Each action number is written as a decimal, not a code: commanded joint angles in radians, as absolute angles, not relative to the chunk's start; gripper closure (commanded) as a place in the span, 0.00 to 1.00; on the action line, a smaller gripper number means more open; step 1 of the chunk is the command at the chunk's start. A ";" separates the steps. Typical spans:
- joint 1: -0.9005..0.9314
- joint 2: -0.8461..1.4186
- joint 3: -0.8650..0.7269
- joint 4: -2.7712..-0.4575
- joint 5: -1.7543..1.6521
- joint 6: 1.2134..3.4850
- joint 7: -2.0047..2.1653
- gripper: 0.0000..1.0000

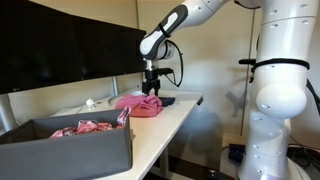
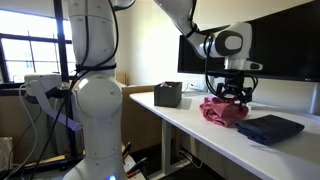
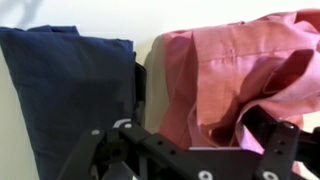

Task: Put the clothes in the box

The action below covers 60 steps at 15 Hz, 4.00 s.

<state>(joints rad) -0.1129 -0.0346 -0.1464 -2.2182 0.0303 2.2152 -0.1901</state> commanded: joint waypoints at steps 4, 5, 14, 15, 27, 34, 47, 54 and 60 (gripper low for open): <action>-0.094 -0.120 -0.139 -2.235 0.087 2.230 -0.228 0.00; -0.088 -0.137 -0.136 -2.234 0.105 2.229 -0.254 0.00; -0.057 -0.329 -0.138 -2.235 0.097 2.158 -0.293 0.00; -0.065 -0.356 -0.145 -2.242 0.081 2.146 -0.293 0.00; -0.053 -0.300 -0.144 -2.201 0.081 2.159 -0.251 0.00; -0.042 -0.119 -0.124 -2.081 0.092 2.207 -0.237 0.00; -0.050 0.138 -0.071 -1.870 0.071 2.133 -0.165 0.00; -0.050 0.100 -0.076 -1.943 0.050 2.138 -0.119 0.00; -0.062 0.038 -0.093 -2.055 -0.013 2.181 -0.061 0.00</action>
<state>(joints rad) -0.0502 0.1059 -0.0923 -1.9598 0.0282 2.1461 -0.1034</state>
